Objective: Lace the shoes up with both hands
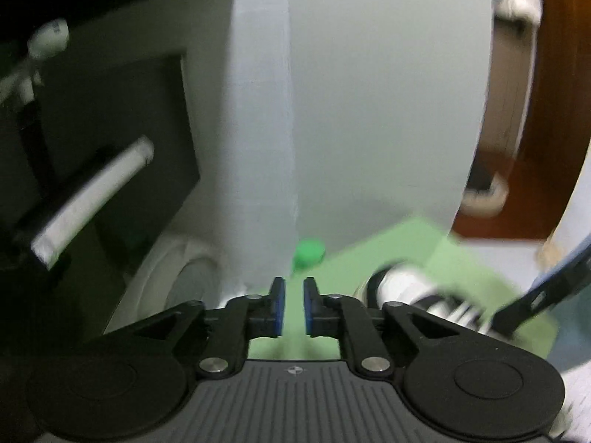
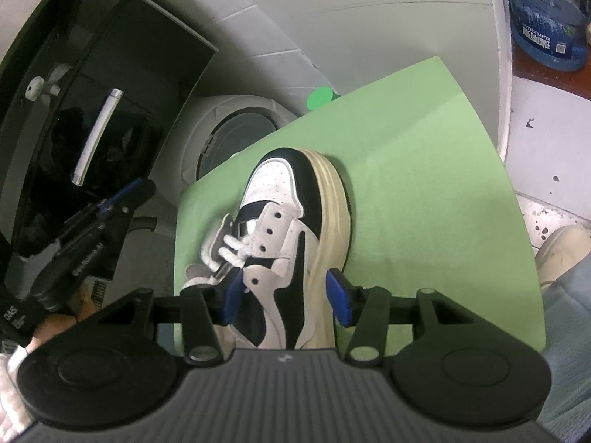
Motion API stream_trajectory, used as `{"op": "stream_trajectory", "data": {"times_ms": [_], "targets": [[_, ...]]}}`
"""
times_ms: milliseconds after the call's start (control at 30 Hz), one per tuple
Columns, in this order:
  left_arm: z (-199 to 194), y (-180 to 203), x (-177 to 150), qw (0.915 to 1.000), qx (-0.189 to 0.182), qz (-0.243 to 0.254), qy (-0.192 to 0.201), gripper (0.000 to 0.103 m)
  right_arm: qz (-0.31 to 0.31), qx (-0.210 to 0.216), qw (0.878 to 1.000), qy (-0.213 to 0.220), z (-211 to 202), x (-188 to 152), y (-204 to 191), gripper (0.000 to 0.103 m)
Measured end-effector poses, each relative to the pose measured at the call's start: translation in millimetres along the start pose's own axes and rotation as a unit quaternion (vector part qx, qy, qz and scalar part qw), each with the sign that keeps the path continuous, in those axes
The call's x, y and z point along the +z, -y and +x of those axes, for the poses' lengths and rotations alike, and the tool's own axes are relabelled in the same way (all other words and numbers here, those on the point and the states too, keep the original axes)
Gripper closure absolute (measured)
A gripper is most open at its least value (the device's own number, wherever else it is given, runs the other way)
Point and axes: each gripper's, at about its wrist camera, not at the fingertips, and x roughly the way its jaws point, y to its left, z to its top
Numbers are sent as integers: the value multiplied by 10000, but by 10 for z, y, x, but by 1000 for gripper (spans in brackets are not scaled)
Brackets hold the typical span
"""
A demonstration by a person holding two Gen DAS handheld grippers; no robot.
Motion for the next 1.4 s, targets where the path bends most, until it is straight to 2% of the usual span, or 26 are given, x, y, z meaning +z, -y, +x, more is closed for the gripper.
{"op": "stream_trajectory", "data": {"times_ms": [100, 200, 233, 333, 467, 633, 700, 733, 767, 867, 967, 1000, 1067, 1133, 1233, 1400], "targets": [[159, -137, -122, 9968, -139, -260, -742, 89, 0, -7, 10000, 27, -14, 0, -1, 49], [119, -196, -161, 9928, -330, -434, -1063, 82, 27, 16, 10000, 57, -33, 4, 6, 49], [104, -204, -177, 9907, -423, -481, -1197, 76, 32, 24, 10000, 62, -36, 7, 7, 49], [87, -113, -321, 9805, -631, -720, -1717, 75, 57, 48, 10000, 44, -28, 14, 3, 49], [142, 91, -582, 9676, -524, -690, -2374, 76, 13, 125, 9999, 17, -5, 25, -34, 49], [266, 361, -697, 9604, -197, -133, -2777, 75, -56, 174, 9998, 31, -8, 33, -72, 49], [258, 394, -693, 9624, -162, -64, -2709, 77, -27, 164, 9998, 57, -24, 36, -55, 49], [230, 387, -676, 9625, -201, -102, -2703, 96, -1, 156, 9999, 74, -34, 36, -42, 49], [220, 382, -672, 9627, -216, -155, -2694, 100, 21, 149, 9998, 89, -44, 36, -32, 49], [191, 278, -625, 9653, -226, -522, -2550, 100, 42, 134, 9998, 128, -68, 37, -23, 49], [12, 0, -431, 9663, -402, -1514, -2044, 100, -78, 64, 9997, 229, -116, 29, -68, 49], [-62, -97, -377, 9637, -457, -1852, -1869, 100, -192, 9, 9994, 291, -149, 17, -106, 49], [-236, -279, -297, 9529, -687, -2560, -1473, 100, -542, -150, 9974, 452, -241, -25, -220, 49], [-356, -355, -264, 9432, -871, -2953, -1246, 100, -985, -221, 9931, 594, -350, -95, -363, 49], [-492, -371, -225, 9339, -1099, -3235, -1053, 100, -1704, -174, 9825, 737, -482, -262, -635, 49], [-737, -387, -65, 9314, -1349, -3303, -727, 100, -2151, -66, 9738, 729, -537, -569, -916, 49]]}}
